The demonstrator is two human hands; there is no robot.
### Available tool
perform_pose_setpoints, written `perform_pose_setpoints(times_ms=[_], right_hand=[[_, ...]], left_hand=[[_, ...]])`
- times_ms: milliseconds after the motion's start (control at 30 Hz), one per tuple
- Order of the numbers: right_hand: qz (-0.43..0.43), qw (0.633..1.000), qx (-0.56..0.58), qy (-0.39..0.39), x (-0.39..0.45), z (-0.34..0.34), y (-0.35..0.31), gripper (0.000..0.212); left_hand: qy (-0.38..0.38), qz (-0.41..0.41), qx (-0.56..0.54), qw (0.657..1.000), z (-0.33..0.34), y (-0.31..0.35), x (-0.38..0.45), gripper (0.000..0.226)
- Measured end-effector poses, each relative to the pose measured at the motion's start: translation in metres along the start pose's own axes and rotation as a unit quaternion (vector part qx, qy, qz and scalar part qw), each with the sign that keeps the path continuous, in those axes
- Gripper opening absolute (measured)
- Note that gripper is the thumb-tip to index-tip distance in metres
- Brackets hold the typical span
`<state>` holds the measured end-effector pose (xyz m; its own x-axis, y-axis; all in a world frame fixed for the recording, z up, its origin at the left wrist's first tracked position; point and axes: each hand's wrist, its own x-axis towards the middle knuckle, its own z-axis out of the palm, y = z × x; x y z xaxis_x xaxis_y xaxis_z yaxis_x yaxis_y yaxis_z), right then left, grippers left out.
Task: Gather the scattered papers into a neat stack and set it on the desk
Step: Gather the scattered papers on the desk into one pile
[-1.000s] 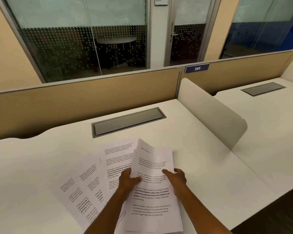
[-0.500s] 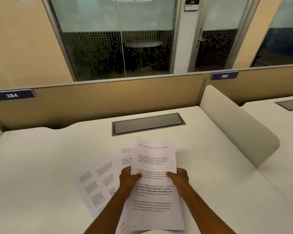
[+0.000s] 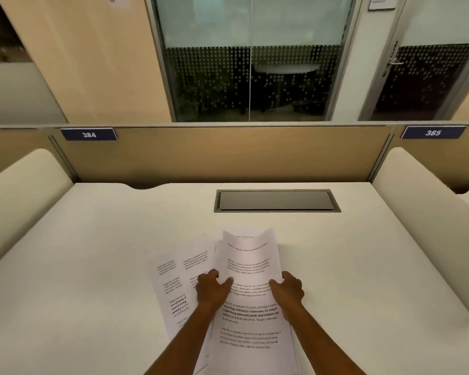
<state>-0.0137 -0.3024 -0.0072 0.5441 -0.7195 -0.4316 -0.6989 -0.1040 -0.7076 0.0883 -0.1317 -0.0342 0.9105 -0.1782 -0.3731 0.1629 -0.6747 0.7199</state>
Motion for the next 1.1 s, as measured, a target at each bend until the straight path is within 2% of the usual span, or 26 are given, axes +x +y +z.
perform_pose_setpoints(times_ms=[100,367,500,633,733,900,1033,1100], right_hand=[[-0.003,1.0,-0.024,0.001,0.003,0.003,0.002,0.047],[-0.009,1.0,0.0,-0.016,0.003,0.004,0.003,0.051],[-0.007,1.0,0.019,0.001,0.003,0.005,0.005,0.045],[-0.022,1.0,0.004,0.003,0.001,0.005,0.005,0.044],[-0.017,1.0,0.018,-0.009,0.003,0.003,0.007,0.048],[0.005,0.995,0.09,-0.038,0.003,-0.002,0.005,0.046],[0.013,0.987,0.144,-0.071,-0.003,-0.004,0.001,0.04],[0.008,0.987,0.144,-0.078,-0.004,-0.003,0.0,0.043]], left_hand=[[0.005,0.001,-0.009,1.0,-0.006,0.012,-0.012,0.055],[0.034,-0.016,-0.049,0.998,-0.011,0.028,-0.025,0.067],[0.023,-0.024,-0.071,0.997,-0.016,0.039,-0.038,0.037],[0.023,-0.044,-0.116,0.992,-0.02,0.037,-0.036,0.028],[0.01,-0.071,-0.158,0.985,-0.02,0.036,-0.032,0.033],[-0.008,-0.108,-0.224,0.969,-0.021,0.038,-0.031,0.058],[0.014,-0.102,-0.219,0.97,-0.021,0.04,-0.034,0.067],[0.021,-0.098,-0.204,0.974,-0.022,0.041,-0.033,0.063]])
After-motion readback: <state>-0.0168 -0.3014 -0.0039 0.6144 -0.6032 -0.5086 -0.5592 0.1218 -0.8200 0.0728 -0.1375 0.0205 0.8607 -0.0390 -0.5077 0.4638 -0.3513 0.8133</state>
